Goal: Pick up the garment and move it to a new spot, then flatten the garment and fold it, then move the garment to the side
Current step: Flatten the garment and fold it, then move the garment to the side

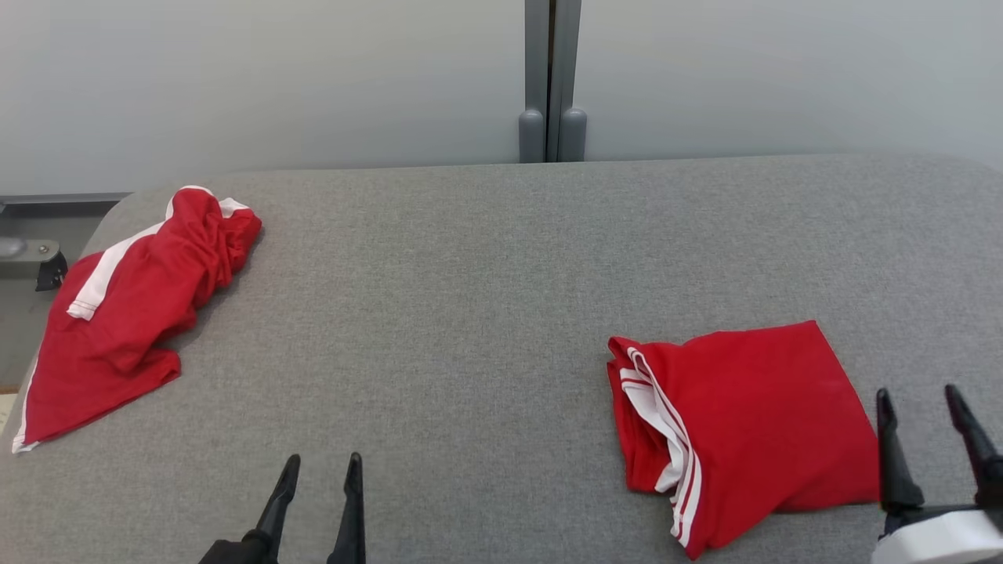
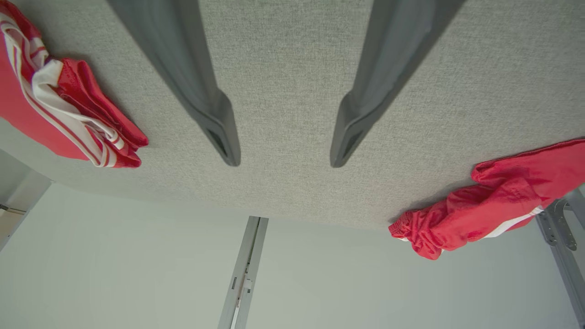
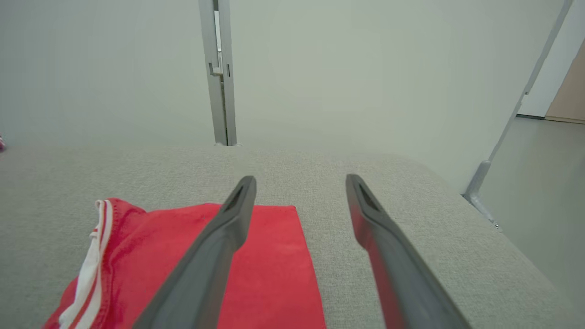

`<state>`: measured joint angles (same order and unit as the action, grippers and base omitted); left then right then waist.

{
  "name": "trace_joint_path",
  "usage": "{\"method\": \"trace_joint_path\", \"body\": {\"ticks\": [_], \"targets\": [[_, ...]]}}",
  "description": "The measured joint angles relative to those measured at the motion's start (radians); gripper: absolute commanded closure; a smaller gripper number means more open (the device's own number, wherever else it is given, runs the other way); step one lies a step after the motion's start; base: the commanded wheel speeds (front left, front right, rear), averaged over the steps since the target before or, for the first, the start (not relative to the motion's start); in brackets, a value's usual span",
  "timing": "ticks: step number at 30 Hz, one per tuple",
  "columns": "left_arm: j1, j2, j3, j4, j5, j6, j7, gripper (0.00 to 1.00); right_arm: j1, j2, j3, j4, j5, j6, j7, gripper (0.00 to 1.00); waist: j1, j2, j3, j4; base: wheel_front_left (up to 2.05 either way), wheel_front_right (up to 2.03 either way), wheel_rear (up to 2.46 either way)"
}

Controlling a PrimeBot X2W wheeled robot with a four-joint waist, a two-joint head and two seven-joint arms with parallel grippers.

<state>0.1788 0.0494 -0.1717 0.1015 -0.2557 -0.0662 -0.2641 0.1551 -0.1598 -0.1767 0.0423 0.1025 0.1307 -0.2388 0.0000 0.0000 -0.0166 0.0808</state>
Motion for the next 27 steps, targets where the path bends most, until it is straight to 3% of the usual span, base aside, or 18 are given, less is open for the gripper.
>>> {"method": "trace_joint_path", "body": {"ticks": [3, 10, 27], "targets": [[0.013, 0.000, 0.017, 0.000, 0.013, 0.000, 0.000, 0.00, 0.022, -0.007, 0.028, 0.049, -0.019, 0.001, -0.020, 0.00, 0.0000, 0.0000, -0.013, 0.002, 0.00, 0.00, 0.00], [0.052, 0.000, 0.059, 0.002, 0.027, 0.005, 0.000, 0.00, 0.059, 0.019, 0.022, 0.017, -0.022, 0.001, -0.024, 0.00, 0.0000, 0.0000, -0.048, 0.017, 0.00, 0.00, 0.00], [0.060, 0.000, 0.061, -0.022, 0.019, 0.015, 0.000, 0.00, 0.037, 0.019, 0.029, 0.056, -0.007, 0.001, -0.024, 0.00, 0.0000, 0.0000, -0.048, 0.028, 0.00, 0.00, 0.00]]}}
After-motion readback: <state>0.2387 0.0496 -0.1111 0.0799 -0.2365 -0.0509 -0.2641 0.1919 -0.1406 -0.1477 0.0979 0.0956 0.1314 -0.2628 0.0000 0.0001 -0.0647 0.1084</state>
